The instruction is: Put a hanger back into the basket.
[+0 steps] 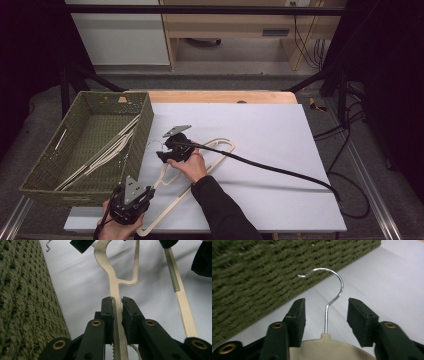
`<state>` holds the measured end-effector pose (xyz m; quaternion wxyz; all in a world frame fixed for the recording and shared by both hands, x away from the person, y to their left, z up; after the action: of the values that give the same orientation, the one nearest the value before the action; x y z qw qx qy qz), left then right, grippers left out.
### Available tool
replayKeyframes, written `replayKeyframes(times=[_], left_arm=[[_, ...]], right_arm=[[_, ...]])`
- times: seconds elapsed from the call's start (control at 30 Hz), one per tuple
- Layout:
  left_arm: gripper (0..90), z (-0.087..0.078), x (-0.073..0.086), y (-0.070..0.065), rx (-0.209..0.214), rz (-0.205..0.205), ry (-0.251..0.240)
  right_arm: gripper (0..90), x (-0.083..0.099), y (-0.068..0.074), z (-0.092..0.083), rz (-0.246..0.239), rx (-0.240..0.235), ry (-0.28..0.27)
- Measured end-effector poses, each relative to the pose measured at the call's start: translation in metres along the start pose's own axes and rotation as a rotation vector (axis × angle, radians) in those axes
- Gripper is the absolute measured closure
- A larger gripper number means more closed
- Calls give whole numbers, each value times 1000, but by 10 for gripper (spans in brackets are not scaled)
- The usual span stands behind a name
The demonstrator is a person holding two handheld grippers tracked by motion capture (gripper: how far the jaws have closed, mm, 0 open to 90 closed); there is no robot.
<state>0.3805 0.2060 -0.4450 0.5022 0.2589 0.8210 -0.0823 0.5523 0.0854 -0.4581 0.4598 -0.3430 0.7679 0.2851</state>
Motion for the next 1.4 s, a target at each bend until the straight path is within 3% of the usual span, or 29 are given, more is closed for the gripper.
replayKeyframes(times=[0.3, 0.53, 0.77, 0.87, 1.1, 1.33, 1.4], left_arm=[[794, 1, 2, -2, 6, 0, 5], [793, 3, 8, -8, 15, 22, 22], [790, 7, 15, -10, 34, 18, 43], [779, 8, 15, -10, 63, 17, 32], [490, 10, -4, -2, 84, -42, -51], [483, 36, -23, 1, 153, -131, -54], [518, 44, -25, 2, 147, -134, -53]], right_arm=[[826, 8, -2, 6, 20, -35, 61], [880, 6, 1, 0, 21, -14, 61], [895, 3, 7, -11, -6, -12, 39], [895, 1, 10, -16, -17, -3, 24], [896, 1, 14, -33, -26, -51, -54], [895, 0, 15, -50, -36, -80, -113], [895, 0, 16, -55, -44, -86, -117]])
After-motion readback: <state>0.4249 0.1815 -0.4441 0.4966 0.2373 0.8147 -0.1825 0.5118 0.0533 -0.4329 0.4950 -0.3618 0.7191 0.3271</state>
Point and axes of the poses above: each handheld gripper's, and its own axes: z roughly forward along the jaws, x roughly out of its underside, y roughly to its left, the point moved 3 cm from there along z, roughly forward along the jaws, and after that the axes turned 13 degrees about -y, right-handed, at the moved point
